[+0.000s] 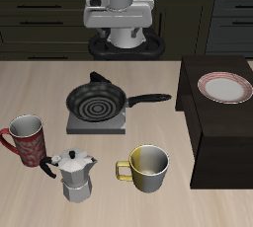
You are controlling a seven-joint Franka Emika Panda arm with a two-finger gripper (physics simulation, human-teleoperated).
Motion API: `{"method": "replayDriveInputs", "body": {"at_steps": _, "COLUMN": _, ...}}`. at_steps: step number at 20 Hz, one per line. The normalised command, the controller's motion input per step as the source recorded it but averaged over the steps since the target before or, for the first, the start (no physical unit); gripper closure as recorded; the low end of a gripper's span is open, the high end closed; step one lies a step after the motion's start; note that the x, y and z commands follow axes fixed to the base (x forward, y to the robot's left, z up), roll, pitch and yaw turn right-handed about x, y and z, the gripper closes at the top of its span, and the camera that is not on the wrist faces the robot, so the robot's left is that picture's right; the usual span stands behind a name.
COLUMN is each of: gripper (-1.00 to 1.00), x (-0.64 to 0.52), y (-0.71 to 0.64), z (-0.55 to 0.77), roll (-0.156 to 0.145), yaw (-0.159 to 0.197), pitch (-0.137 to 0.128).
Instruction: Place the red mug on the plate
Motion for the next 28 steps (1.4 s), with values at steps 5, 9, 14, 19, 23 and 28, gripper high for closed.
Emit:
{"method": "replayDriveInputs", "body": {"at_steps": 5, "gripper": -1.00, "x": 0.22, "y": -0.21, "z": 0.08, "roll": 0.006, "yaw": 0.000, "pitch": 0.014}}
{"method": "replayDriveInputs", "body": {"at_steps": 9, "gripper": -1.00, "x": 0.32, "y": -0.31, "z": 0.12, "roll": 0.015, "yaw": 0.048, "pitch": 0.013}}
{"method": "replayDriveInputs", "body": {"at_steps": 14, "gripper": -1.00, "x": 0.29, "y": -0.35, "z": 0.13, "roll": 0.008, "yaw": -0.028, "pitch": 0.012}}
{"method": "replayDriveInputs", "body": {"at_steps": 19, "gripper": -1.00, "x": 0.29, "y": -0.45, "z": 0.17, "roll": -0.051, "yaw": -0.011, "pitch": -0.012}}
{"method": "replayDriveInputs", "body": {"at_steps": 23, "gripper": -1.00, "x": 0.24, "y": -0.40, "z": 0.16, "roll": -0.051, "yaw": 0.017, "pitch": -0.020}}
{"method": "replayDriveInputs", "body": {"at_steps": 28, "gripper": -1.00, "x": 0.28, "y": -0.43, "z": 0.20, "roll": -0.034, "yaw": -0.006, "pitch": -0.028}}
